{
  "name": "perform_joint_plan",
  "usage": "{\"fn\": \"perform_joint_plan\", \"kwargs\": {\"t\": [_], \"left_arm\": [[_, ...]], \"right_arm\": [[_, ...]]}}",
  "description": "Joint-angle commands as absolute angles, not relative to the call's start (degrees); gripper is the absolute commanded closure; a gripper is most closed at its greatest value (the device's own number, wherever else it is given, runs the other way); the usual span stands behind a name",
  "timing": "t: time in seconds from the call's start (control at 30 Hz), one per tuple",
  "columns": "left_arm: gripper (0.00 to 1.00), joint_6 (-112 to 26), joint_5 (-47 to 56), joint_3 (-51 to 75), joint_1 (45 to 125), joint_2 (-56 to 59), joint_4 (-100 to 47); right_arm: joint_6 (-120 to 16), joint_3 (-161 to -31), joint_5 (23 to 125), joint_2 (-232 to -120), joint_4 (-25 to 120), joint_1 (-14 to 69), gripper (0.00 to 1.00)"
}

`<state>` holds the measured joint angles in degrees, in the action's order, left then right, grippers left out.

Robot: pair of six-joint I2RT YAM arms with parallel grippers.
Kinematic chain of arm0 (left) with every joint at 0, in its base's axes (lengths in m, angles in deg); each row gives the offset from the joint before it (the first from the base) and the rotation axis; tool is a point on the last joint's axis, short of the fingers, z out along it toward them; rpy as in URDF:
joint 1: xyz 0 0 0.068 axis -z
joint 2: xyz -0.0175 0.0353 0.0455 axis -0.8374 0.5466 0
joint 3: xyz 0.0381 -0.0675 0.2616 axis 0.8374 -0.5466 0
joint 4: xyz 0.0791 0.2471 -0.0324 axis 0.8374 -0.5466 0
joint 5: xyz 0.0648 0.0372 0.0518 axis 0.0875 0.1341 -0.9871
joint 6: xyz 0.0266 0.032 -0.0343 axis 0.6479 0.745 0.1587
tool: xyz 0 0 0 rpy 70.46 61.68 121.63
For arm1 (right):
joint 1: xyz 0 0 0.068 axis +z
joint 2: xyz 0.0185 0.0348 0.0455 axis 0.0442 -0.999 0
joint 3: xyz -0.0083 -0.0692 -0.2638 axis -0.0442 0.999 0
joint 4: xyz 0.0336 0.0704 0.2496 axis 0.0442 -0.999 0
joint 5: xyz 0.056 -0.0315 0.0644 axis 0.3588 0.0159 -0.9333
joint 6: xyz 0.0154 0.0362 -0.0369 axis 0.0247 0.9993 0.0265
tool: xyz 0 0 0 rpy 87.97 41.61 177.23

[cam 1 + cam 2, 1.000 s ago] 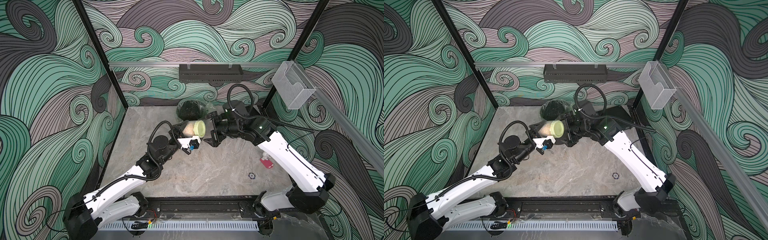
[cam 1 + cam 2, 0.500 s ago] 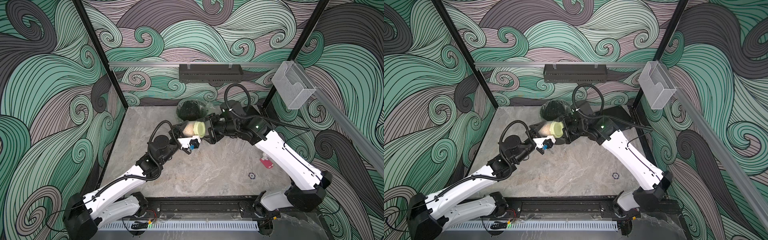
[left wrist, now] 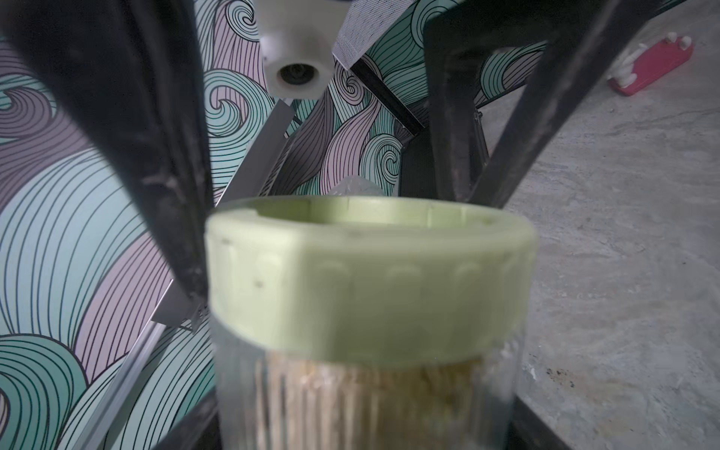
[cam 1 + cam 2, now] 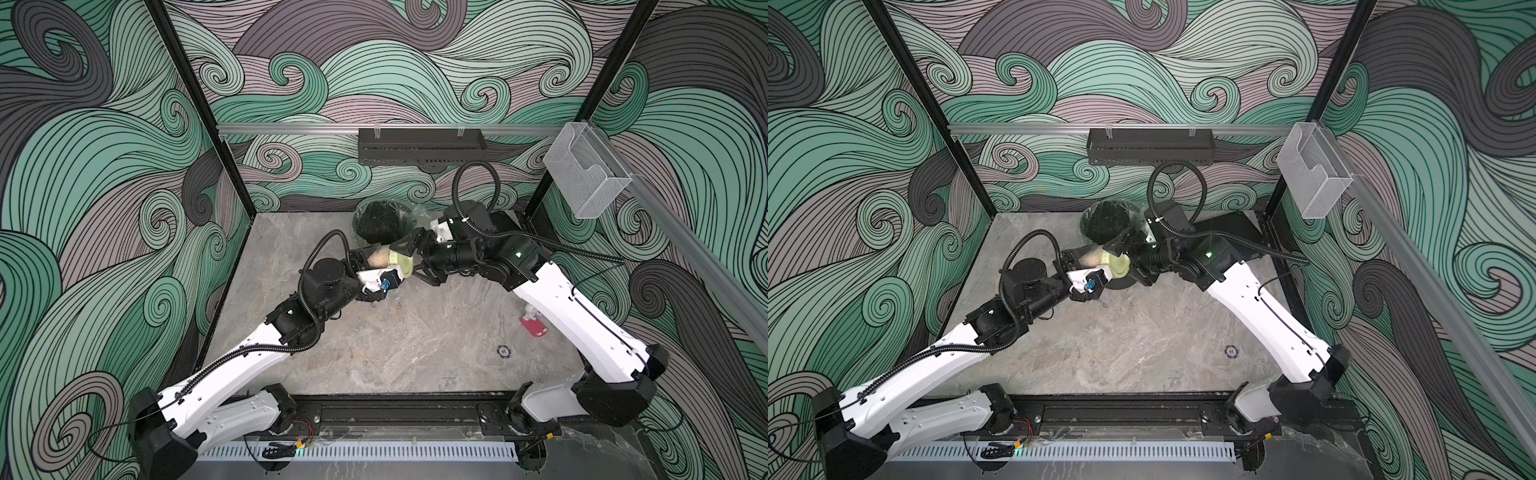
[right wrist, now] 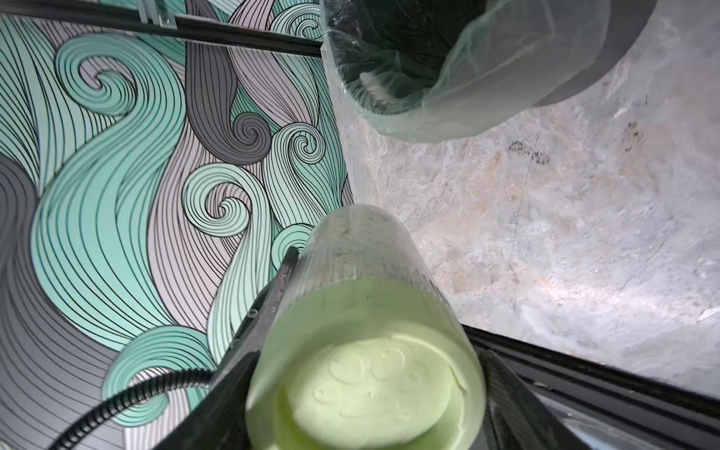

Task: Empty expired oatmeal from jars
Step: Unscrew the lid from the jar.

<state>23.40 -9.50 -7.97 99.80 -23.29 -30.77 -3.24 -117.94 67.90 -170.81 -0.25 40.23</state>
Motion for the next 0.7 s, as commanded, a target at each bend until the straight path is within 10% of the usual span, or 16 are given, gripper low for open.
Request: {"fn": "perform_joint_plan", "kwargs": {"t": [0.0,0.67], "left_arm": [[1.00,17.4,-5.9,-2.7,98.5,-23.9,-25.5],[1.00,8.8,5.0,0.1,92.8,-24.1,-29.4]], "right_arm": [[-20.1,-120.3,61.4,-171.6,-2.1,41.2,0.62],[-60.9,-120.8,53.3,-176.7,-8.7,40.3,0.73]]}}
